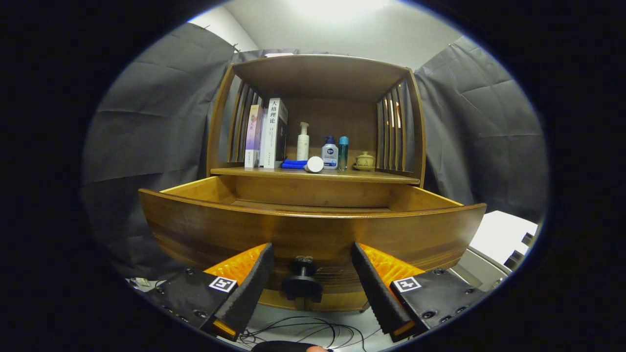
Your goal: Pull open the drawer, take out the items inside it, and place them on the countertop above the cabinet.
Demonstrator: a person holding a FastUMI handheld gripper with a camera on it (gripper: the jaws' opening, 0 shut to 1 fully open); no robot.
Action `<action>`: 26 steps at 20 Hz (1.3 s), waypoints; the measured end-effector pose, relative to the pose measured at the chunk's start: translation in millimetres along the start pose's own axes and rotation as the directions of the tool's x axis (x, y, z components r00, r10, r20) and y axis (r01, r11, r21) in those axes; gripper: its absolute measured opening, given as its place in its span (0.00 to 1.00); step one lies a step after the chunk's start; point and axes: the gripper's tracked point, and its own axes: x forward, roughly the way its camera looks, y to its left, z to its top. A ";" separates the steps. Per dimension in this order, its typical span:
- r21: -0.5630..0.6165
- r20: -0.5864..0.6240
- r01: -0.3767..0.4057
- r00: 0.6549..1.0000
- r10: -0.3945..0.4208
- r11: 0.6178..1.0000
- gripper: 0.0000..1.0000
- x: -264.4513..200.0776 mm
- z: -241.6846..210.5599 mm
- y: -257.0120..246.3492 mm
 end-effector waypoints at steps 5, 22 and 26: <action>0.005 0.006 0.001 1.000 -0.001 1.000 1.00 17.9 4.3 0.4; 0.054 -0.014 0.007 1.000 -0.006 0.999 1.00 118.1 29.1 -3.5; 0.051 -0.027 0.010 1.000 -0.009 0.999 1.00 135.9 31.5 -4.4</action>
